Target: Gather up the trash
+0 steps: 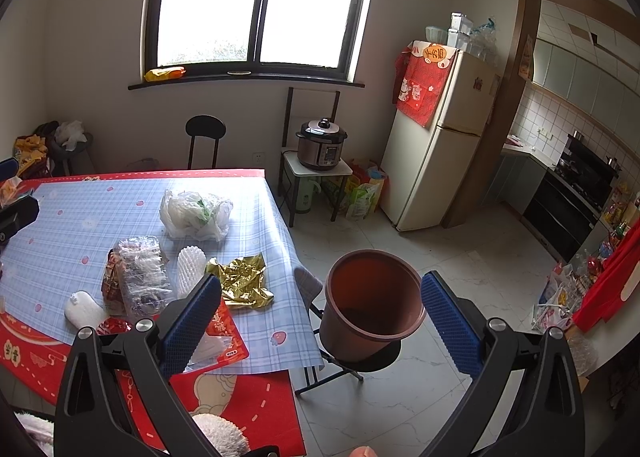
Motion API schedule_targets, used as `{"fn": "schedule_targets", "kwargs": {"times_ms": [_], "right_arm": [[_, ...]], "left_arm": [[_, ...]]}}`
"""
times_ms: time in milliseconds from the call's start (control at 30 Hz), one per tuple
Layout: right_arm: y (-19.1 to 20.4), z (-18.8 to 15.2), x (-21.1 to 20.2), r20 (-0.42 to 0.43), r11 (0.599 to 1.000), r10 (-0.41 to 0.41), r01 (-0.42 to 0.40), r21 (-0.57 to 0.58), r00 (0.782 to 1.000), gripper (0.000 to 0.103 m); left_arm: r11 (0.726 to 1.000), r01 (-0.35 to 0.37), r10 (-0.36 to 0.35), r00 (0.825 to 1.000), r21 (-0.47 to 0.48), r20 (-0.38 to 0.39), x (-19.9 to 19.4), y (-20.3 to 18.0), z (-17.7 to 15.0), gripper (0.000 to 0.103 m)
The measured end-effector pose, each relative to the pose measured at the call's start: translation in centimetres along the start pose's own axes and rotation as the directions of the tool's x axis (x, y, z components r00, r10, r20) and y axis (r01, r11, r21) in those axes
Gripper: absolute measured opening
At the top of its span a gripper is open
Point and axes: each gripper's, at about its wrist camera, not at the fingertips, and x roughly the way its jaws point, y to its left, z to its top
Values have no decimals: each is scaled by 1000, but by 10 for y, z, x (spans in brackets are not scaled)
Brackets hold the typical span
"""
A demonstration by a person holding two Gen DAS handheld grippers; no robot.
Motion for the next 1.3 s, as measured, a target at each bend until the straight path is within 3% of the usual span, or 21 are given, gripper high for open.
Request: {"fn": "schedule_targets", "kwargs": {"times_ms": [433, 733, 1033, 1300], "right_arm": [[2, -3, 14, -17, 999, 48, -47, 21, 999, 98], [19, -4, 32, -23, 987, 152, -150, 51, 988, 98], [55, -8, 63, -91, 971, 240, -238, 39, 966, 98], [95, -29, 88, -123, 956, 291, -293, -2, 949, 98]], "left_arm": [[998, 5, -9, 999, -63, -48, 6, 11, -1, 98], [972, 10, -33, 995, -236, -92, 14, 63, -20, 98], [925, -53, -16, 984, -375, -178, 26, 114, -70, 97], [938, -82, -15, 961, -336, -277, 45, 129, -131, 97]]}}
